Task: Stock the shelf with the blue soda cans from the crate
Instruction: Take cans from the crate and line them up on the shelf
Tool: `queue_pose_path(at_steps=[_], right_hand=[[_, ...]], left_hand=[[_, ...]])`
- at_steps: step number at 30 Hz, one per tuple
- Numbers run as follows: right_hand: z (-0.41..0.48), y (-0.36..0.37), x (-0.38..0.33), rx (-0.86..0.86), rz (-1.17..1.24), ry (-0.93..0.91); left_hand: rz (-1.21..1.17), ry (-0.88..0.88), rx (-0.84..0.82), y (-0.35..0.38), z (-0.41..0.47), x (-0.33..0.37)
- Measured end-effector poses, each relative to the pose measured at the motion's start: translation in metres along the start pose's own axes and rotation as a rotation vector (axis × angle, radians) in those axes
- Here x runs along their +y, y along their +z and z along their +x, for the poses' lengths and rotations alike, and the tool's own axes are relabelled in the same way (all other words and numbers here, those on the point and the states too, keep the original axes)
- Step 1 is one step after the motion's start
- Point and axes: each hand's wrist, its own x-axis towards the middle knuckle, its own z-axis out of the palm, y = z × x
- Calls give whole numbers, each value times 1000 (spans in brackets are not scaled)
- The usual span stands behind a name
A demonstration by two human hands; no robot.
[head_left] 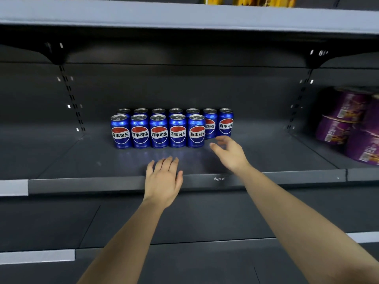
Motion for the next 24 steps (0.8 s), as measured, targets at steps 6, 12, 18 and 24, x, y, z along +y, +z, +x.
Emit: queue_pose_path(at_steps=[6,12,18,24], right_hand=[[-42,-25,14,36,-60,-76],[-91,-44,36,47,-97,-122],[-143,-54,75,19,-182,-116],[-190,-43,147,-168,-373,6]], left_hand=[[12,28,-3,-8,-23,23],[-2,59,-16,-10,-57,51],[-31,78,-70,-3,-107,80],[-25,74,-172,27,-163,91]])
